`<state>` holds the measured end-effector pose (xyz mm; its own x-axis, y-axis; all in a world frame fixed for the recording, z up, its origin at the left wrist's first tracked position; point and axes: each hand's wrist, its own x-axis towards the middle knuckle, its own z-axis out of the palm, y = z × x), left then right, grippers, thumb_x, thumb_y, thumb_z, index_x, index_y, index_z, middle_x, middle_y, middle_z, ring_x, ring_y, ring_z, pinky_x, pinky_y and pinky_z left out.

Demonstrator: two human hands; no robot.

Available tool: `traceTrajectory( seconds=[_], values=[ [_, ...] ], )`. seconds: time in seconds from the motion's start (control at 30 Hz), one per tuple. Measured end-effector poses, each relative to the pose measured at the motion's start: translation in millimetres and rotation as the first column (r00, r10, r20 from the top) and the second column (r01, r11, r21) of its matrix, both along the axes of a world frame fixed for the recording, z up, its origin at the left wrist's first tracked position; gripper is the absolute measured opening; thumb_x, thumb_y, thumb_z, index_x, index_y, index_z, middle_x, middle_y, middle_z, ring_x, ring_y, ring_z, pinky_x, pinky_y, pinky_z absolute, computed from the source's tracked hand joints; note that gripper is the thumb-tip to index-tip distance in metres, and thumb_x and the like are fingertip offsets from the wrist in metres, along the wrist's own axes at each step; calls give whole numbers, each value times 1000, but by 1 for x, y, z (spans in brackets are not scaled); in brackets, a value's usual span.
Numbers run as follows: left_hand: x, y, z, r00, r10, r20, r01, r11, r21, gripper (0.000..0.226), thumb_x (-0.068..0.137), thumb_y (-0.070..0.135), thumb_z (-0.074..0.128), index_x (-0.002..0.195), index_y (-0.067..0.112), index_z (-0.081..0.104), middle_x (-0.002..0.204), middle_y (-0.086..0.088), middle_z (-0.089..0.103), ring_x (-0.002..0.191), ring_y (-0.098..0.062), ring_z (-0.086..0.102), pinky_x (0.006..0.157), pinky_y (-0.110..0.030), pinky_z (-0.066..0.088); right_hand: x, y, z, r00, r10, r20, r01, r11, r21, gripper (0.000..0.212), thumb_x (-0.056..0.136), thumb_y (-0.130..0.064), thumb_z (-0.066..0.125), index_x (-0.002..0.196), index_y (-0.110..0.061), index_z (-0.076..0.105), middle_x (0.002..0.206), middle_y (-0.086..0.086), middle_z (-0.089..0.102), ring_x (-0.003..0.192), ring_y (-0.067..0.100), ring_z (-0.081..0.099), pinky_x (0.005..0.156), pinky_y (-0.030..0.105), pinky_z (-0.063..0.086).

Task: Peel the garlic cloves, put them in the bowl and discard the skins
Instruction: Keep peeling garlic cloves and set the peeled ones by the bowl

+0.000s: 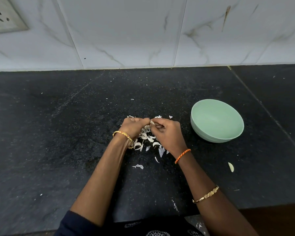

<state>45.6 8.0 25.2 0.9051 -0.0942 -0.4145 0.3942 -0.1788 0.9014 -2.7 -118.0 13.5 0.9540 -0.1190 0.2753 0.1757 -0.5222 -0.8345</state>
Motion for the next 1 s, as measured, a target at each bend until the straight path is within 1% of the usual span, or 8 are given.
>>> traceTrajectory(
  seconds=[0.1,0.27,0.43,0.53,0.63,0.73,0.87,1.0],
  values=[
    [3,1,-6,998,-27,-56,26,1000,-17,35,87,17,62,59,18,42,36,10,23,32,-6,17,36,-13,13,-3,3,-1,1000,-6,20,4,997,73,11,83,0,68,93,2,73,75,8,70,64,-3,61,65,9,51],
    [3,6,-5,990,-42,-135,33,997,-69,22,88,21,58,67,16,54,47,6,26,35,-6,18,37,-13,12,-1,4,-2,998,-62,3,58,951,302,14,84,1,68,97,-1,74,76,-5,70,69,-2,65,69,12,52],
    [1,8,2,989,-27,-146,26,1000,-6,20,80,22,55,63,20,46,48,8,27,37,-8,18,37,-14,14,2,-1,-1,990,41,-133,52,779,625,16,86,-2,67,101,-6,71,92,-1,73,81,6,68,68,20,56],
    [-3,4,6,997,-25,-67,26,1000,7,31,86,20,52,56,17,46,43,9,29,35,-7,20,37,-14,15,1,-6,-1,974,134,-182,43,682,730,17,89,-1,62,104,-2,69,97,8,71,82,10,68,69,23,57],
    [-7,2,5,988,-33,150,28,999,32,42,89,16,62,51,15,44,37,11,35,35,-2,27,37,-14,27,-1,-11,0,961,194,-198,31,634,772,21,90,1,57,110,2,65,91,11,69,75,10,68,70,23,58],
    [-8,3,7,951,-69,303,59,997,42,31,85,15,70,58,13,54,57,1,50,50,-4,39,50,-13,37,0,-15,0,958,202,-205,27,647,762,23,89,4,58,111,4,64,84,8,70,70,10,68,71,24,58],
    [-9,3,8,911,-150,384,122,988,97,12,82,19,73,75,9,70,67,0,58,57,-2,48,56,-13,41,1,-17,-1,961,186,-204,14,705,709,22,87,1,63,108,-1,67,88,6,72,71,11,68,75,29,59],
    [-8,5,3,891,-165,424,109,982,152,11,80,20,75,82,9,74,72,1,67,61,4,55,62,-11,46,2,-17,-3,966,162,-200,5,765,644,21,86,0,65,107,-3,67,89,7,71,71,10,68,72,27,60]
  ],
)
